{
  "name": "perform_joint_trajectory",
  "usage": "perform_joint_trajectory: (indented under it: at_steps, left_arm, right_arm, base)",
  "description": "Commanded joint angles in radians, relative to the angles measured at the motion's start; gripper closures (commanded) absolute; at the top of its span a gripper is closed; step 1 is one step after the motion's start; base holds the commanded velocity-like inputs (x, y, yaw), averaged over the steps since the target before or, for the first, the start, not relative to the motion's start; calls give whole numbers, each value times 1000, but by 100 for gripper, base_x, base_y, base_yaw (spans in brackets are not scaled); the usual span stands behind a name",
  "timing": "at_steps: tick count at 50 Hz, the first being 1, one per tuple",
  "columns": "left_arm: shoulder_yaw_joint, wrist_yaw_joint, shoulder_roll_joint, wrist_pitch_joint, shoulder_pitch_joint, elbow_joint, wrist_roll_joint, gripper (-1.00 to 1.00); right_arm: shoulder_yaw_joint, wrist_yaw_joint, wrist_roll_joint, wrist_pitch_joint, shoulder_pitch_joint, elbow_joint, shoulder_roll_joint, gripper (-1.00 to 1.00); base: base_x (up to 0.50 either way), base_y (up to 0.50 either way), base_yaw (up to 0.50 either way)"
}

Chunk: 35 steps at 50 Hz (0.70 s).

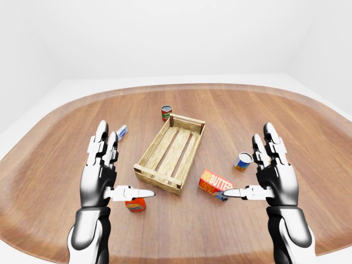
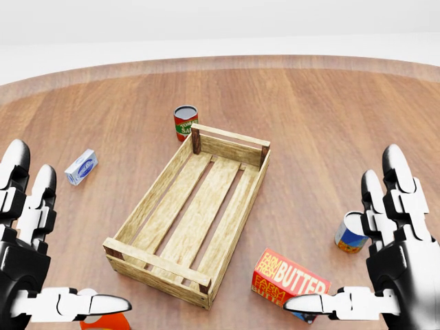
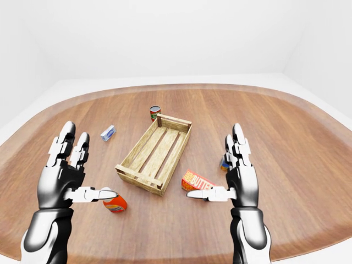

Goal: Pick up the butter and put it in the tray.

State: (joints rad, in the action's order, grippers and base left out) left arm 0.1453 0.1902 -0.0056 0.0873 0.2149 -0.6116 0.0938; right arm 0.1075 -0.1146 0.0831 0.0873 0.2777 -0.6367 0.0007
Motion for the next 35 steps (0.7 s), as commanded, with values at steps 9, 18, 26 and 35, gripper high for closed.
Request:
perform_joint_trajectory:
  at_steps: [9, 18, 26, 35]
  left_arm:
    - [0, -11, 5, 0, -13, 16, -3, -100]
    - [-5, -11, 1, 0, -3, 10, -10, -100]
    - [0, -12, 2, 0, -8, 11, -9, -100]
    - [-4, -10, 0, 0, 0, 3, -12, -100]
  right_arm:
    - [130, -70, -121, 0, -97, 315, -27, -100]
    - [102, -50, -203, 0, -174, 468, -74, -100]
    - [76, -47, -234, 0, -236, 502, -92, -100]
    - [52, -44, -251, 0, -272, 607, -105, -100]
  base:
    - [0, 0, 0]
    - [0, 0, 0]
    - [0, 0, 0]
    - [0, 0, 0]
